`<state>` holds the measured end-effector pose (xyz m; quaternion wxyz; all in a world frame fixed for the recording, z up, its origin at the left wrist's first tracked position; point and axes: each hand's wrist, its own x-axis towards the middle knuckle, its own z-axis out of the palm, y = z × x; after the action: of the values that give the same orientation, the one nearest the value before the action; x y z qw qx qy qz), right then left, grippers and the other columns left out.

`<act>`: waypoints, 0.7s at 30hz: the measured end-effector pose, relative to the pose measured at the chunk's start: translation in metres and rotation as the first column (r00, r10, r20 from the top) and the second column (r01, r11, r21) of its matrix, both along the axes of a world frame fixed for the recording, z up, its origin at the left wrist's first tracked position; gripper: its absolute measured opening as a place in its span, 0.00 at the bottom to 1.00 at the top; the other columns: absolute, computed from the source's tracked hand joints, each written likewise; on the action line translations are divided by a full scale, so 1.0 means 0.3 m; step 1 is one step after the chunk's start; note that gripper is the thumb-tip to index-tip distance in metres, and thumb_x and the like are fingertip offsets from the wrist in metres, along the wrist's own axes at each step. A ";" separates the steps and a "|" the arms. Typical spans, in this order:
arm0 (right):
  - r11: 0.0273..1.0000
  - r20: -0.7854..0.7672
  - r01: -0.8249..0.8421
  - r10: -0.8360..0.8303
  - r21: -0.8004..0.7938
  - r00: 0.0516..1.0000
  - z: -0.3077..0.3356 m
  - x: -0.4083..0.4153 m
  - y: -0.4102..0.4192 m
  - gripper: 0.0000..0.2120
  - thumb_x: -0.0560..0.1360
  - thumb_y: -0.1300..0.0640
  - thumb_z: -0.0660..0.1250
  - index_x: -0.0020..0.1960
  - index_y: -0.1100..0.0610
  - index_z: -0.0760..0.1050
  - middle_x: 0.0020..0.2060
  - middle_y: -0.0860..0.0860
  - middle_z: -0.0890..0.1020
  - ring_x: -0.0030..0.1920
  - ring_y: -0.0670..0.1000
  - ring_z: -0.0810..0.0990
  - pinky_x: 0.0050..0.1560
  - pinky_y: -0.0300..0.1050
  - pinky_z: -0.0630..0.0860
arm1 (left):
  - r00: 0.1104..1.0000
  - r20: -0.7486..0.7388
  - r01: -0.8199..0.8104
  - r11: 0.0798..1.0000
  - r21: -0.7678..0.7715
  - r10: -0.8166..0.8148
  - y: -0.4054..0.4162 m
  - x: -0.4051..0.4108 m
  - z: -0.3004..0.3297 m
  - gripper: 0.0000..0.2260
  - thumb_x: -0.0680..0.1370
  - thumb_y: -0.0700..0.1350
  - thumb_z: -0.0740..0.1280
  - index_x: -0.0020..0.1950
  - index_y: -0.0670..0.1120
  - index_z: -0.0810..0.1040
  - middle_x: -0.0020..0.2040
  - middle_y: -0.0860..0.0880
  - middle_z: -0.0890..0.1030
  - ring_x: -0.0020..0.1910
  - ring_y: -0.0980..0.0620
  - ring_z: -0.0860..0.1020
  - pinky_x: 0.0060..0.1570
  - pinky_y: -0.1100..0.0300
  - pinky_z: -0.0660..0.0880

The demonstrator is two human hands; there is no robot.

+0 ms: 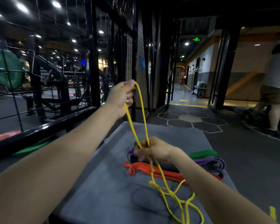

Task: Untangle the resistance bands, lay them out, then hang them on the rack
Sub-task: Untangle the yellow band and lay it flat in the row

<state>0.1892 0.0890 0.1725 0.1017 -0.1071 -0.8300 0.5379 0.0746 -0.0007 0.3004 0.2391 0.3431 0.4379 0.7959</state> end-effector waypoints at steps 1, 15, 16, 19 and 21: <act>0.993 0.060 0.054 -0.061 0.106 0.996 -0.015 0.025 0.033 0.10 0.73 0.62 0.69 0.34 0.55 0.75 0.24 0.47 0.78 0.27 0.44 0.75 0.32 0.34 0.71 | 0.998 0.052 -0.044 0.999 0.013 0.043 -0.013 -0.031 0.007 0.06 0.79 0.43 0.63 0.42 0.46 0.74 0.36 0.52 0.72 0.23 0.61 0.63 0.19 0.70 0.59; 0.883 -0.076 0.326 -0.320 0.337 0.944 0.068 0.120 0.163 0.14 0.76 0.55 0.66 0.38 0.64 0.78 0.26 0.52 0.67 0.26 0.48 0.65 0.28 0.38 0.65 | 0.664 -0.703 -0.693 0.563 -0.450 0.256 0.013 -0.181 -0.362 0.19 0.78 0.49 0.63 0.64 0.40 0.71 0.64 0.40 0.70 0.62 0.41 0.71 0.60 0.53 0.69; 0.871 -0.065 0.294 -0.293 0.394 0.954 0.083 0.105 0.149 0.15 0.75 0.54 0.67 0.39 0.67 0.77 0.26 0.52 0.67 0.26 0.48 0.65 0.28 0.38 0.64 | 0.715 -0.679 -0.548 0.738 -0.395 0.167 0.037 -0.115 -0.367 0.18 0.79 0.48 0.63 0.65 0.39 0.71 0.61 0.42 0.73 0.60 0.46 0.73 0.56 0.57 0.69; 0.867 -0.096 0.263 -0.246 0.424 0.965 0.116 0.080 0.114 0.12 0.75 0.57 0.67 0.37 0.65 0.76 0.26 0.54 0.68 0.27 0.48 0.65 0.28 0.39 0.63 | 0.794 -0.567 -0.092 0.878 -0.469 -0.220 0.079 0.062 -0.376 0.16 0.80 0.48 0.59 0.64 0.41 0.69 0.53 0.48 0.75 0.53 0.55 0.75 0.56 0.59 0.70; 0.867 -0.124 0.284 -0.256 0.409 0.959 0.128 0.090 0.115 0.11 0.75 0.59 0.66 0.35 0.62 0.76 0.26 0.53 0.68 0.27 0.48 0.64 0.27 0.39 0.63 | 0.810 -0.487 0.050 0.866 -0.498 -0.327 0.090 0.098 -0.391 0.12 0.81 0.48 0.57 0.55 0.41 0.73 0.42 0.49 0.76 0.39 0.61 0.78 0.46 0.63 0.74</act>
<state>0.2162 0.1234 0.2109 0.2238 -0.1798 -0.8997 0.3289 0.1039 0.0263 0.1829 0.2558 0.5355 0.6271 0.5045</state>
